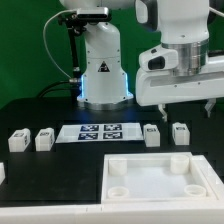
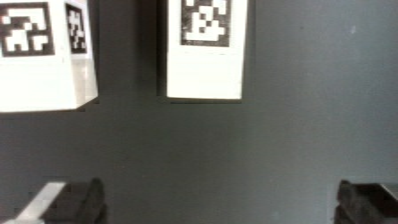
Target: Assemble one leg
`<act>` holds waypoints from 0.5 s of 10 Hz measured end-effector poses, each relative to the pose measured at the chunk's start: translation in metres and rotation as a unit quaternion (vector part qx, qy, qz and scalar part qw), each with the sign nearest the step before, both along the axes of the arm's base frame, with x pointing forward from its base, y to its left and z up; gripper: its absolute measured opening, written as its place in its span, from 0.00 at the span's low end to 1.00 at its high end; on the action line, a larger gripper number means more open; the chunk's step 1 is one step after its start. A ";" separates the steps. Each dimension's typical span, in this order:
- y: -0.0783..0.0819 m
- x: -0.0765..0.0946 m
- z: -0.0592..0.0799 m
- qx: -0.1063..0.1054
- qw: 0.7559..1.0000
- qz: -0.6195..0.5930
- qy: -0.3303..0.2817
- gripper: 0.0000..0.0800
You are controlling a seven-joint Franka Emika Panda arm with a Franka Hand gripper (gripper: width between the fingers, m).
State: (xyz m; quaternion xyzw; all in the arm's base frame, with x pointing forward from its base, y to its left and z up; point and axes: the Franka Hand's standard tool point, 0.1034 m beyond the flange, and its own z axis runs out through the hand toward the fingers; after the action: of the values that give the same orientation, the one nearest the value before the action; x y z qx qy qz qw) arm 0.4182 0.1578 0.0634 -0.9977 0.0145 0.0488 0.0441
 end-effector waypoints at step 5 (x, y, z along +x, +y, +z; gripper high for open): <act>0.004 -0.030 -0.022 -0.013 0.996 -0.014 0.088 0.81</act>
Offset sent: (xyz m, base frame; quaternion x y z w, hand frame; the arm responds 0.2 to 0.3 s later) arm -0.0347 0.0132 -0.0381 -0.0052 -0.0635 0.0981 0.9931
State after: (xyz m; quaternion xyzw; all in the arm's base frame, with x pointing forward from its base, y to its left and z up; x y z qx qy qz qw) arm 0.3881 0.1617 0.0417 -0.9897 0.0326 0.1360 0.0300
